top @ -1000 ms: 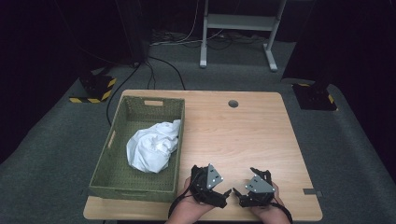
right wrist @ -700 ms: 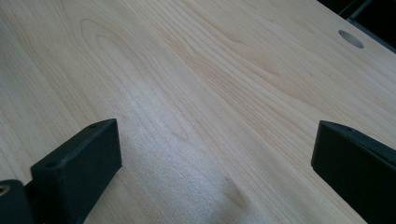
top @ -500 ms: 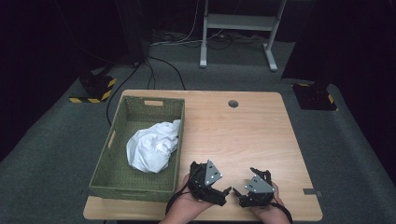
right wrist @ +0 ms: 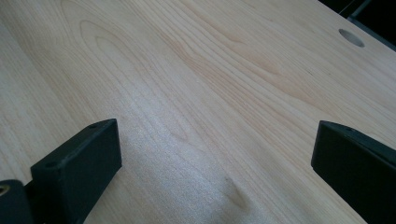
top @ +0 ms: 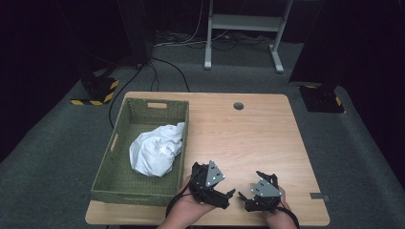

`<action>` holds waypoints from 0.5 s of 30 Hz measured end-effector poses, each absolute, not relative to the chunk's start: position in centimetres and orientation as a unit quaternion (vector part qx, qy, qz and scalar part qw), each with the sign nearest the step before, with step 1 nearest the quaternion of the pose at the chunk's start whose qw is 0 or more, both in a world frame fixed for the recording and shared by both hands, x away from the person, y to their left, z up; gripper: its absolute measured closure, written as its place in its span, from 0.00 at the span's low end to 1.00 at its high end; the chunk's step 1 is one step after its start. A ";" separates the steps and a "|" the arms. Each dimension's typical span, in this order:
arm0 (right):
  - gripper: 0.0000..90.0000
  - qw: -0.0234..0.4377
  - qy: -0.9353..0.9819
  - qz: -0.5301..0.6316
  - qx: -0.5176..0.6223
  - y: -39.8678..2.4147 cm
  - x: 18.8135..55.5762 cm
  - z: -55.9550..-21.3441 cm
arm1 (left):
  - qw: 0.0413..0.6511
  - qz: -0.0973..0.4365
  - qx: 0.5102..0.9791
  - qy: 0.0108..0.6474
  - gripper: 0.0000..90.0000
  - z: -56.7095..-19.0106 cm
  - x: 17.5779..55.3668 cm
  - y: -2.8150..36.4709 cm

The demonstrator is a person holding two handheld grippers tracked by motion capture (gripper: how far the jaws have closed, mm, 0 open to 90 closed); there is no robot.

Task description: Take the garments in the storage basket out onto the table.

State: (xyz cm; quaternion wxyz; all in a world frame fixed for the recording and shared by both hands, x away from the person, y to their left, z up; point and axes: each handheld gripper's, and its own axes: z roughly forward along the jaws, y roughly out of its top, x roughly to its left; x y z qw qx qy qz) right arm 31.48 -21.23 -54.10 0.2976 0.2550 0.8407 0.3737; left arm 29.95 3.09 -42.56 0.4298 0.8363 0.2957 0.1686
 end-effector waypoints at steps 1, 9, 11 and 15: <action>0.02 0.298 0.841 0.374 0.254 -21.3 31.5 -54.1 | 0.432 0.169 0.834 0.299 0.02 -42.3 30.1 3.3; 0.02 0.297 0.841 0.374 0.254 -21.3 31.5 -54.1 | 0.432 0.171 0.832 0.303 0.02 -41.6 30.3 4.2; 0.02 0.297 0.842 0.373 0.253 -21.2 31.5 -54.1 | 0.431 0.175 0.832 0.303 0.02 -41.3 30.3 4.5; 0.02 0.298 0.841 0.374 0.254 -21.3 31.5 -54.1 | 0.435 0.180 0.827 0.307 0.02 -40.7 30.3 5.0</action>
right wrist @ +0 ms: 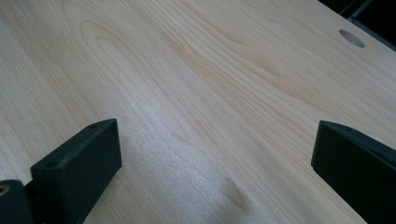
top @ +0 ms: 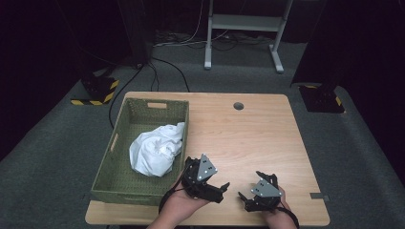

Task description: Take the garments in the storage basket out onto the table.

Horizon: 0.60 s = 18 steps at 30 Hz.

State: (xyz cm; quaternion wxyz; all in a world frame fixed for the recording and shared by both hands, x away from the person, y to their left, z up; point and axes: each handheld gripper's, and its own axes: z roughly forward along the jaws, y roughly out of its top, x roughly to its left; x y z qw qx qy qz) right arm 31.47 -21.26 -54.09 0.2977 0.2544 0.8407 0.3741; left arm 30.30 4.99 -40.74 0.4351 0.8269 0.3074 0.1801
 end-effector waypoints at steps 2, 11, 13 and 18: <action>0.02 0.298 0.841 0.374 0.254 -21.3 31.5 -54.1 | 0.434 0.183 0.826 0.309 0.02 -40.6 30.4 5.3; 0.02 0.300 0.844 0.368 0.249 -21.0 31.4 -54.2 | 0.435 0.188 0.817 0.328 0.02 -39.9 30.7 7.2; 0.02 0.301 0.845 0.366 0.246 -21.0 31.3 -54.2 | 0.434 0.192 0.816 0.330 0.02 -39.8 30.7 7.6; 0.02 0.299 0.844 0.369 0.249 -21.0 31.4 -54.1 | 0.432 0.201 0.812 0.339 0.02 -39.6 30.9 8.7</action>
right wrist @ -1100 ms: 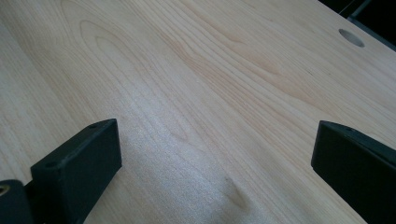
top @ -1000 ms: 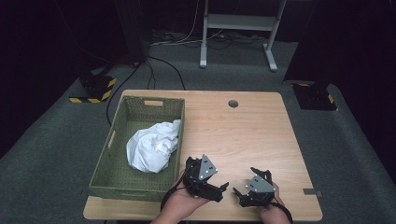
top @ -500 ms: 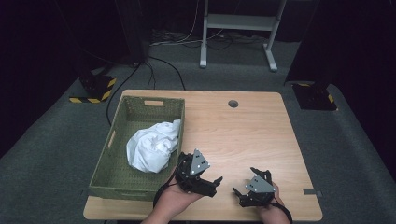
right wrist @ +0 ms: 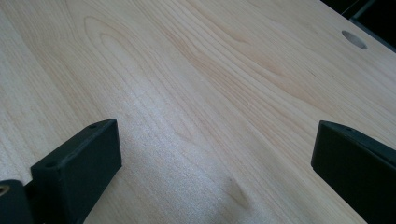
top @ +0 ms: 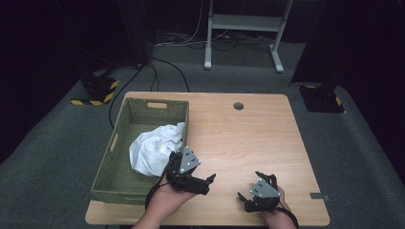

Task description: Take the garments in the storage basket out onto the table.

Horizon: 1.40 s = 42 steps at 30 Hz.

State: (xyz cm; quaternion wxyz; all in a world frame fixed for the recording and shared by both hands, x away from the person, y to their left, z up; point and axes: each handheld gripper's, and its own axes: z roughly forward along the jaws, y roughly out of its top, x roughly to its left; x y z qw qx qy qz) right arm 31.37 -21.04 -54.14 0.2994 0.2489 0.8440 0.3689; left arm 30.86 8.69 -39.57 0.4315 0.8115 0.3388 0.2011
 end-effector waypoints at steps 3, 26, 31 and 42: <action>0.02 0.299 0.843 0.370 0.250 -21.1 31.4 -54.1 | 0.430 0.208 0.808 0.345 0.02 -39.4 30.9 9.5; 0.02 0.298 0.845 0.369 0.248 -21.1 31.4 -54.1 | 0.419 0.241 0.785 0.388 0.02 -39.2 31.8 14.4; 0.02 0.297 0.843 0.372 0.251 -21.1 31.4 -54.1 | 0.414 0.247 0.780 0.399 0.02 -39.5 32.1 15.2; 0.02 0.296 0.842 0.375 0.250 -21.2 31.4 -54.1 | 0.408 0.261 0.771 0.413 0.02 -40.0 32.3 16.8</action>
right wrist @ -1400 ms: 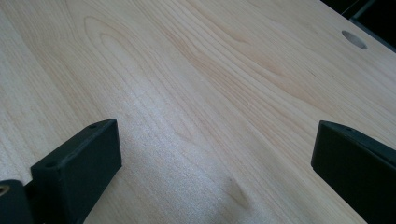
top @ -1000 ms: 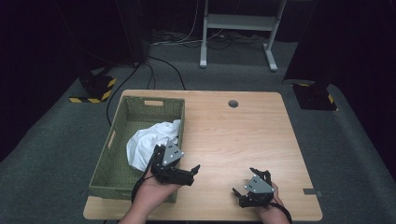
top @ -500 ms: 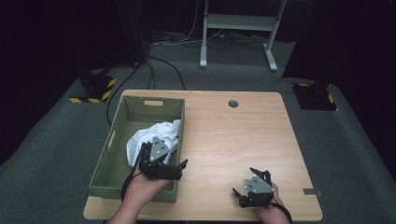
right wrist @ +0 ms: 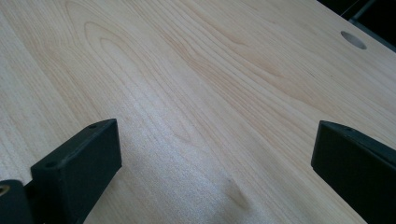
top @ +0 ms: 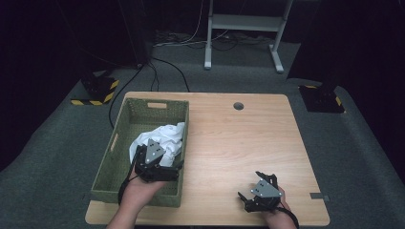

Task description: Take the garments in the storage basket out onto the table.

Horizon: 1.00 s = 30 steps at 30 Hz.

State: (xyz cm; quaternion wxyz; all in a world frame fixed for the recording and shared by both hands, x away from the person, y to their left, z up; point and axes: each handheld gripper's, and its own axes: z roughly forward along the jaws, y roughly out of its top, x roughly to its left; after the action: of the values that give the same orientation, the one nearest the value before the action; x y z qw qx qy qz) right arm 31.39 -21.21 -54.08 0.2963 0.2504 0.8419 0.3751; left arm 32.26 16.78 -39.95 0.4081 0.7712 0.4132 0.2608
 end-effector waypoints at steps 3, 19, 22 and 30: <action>0.02 0.295 0.842 0.374 0.251 -21.2 31.4 -54.1 | 0.406 0.263 0.767 0.421 0.02 -39.9 32.5 17.4; 0.02 0.296 0.843 0.374 0.250 -21.1 31.4 -54.1 | 0.395 0.266 0.759 0.444 0.02 -40.5 33.9 19.8; 0.02 0.296 0.842 0.376 0.250 -21.2 31.3 -54.1 | 0.392 0.267 0.757 0.449 0.02 -40.6 34.2 20.2; 0.02 0.294 0.842 0.378 0.250 -21.2 31.4 -54.1 | 0.390 0.259 0.751 0.465 0.02 -41.5 35.2 21.1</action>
State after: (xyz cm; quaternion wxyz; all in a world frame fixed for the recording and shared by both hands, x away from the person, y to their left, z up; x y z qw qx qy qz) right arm 31.39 -21.24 -54.08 0.2938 0.2500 0.8418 0.3775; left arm 35.19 21.11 -41.47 0.3898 0.7513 0.4651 0.2595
